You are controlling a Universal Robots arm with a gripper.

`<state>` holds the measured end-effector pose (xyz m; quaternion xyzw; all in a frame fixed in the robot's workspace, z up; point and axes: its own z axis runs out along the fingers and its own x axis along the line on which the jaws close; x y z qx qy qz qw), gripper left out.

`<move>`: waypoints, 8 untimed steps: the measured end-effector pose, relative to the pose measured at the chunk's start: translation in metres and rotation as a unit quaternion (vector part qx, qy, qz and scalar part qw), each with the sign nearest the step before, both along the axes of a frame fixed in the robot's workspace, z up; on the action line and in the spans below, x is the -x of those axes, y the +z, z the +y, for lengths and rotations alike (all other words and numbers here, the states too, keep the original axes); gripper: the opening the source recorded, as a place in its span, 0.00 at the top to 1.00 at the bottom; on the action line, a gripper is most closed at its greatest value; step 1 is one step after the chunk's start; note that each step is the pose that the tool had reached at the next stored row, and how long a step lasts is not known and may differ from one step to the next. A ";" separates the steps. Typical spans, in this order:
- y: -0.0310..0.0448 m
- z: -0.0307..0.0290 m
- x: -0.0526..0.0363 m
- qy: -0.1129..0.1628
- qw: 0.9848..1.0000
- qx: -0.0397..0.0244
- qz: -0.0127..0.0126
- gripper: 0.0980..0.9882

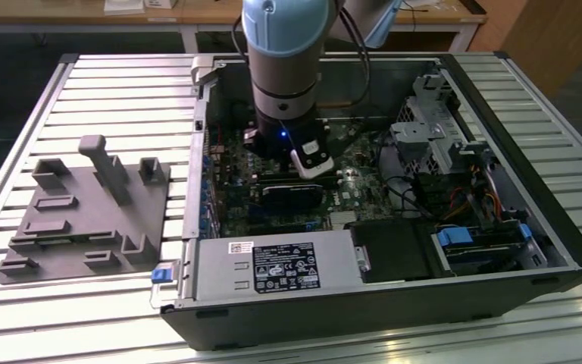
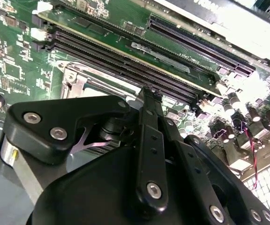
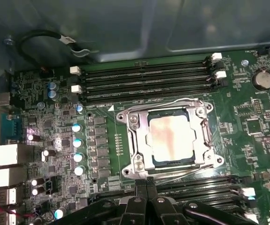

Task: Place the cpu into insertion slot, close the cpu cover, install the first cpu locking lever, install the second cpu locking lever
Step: 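Install the second cpu locking lever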

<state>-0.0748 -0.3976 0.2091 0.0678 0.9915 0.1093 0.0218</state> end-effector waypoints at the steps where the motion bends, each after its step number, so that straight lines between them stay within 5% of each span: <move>1: -0.0010 -0.0002 0.0007 0.000 1.000 -0.001 0.000 0.99; 8: -0.0082 -0.0014 0.0046 0.000 1.000 -0.012 0.000 0.99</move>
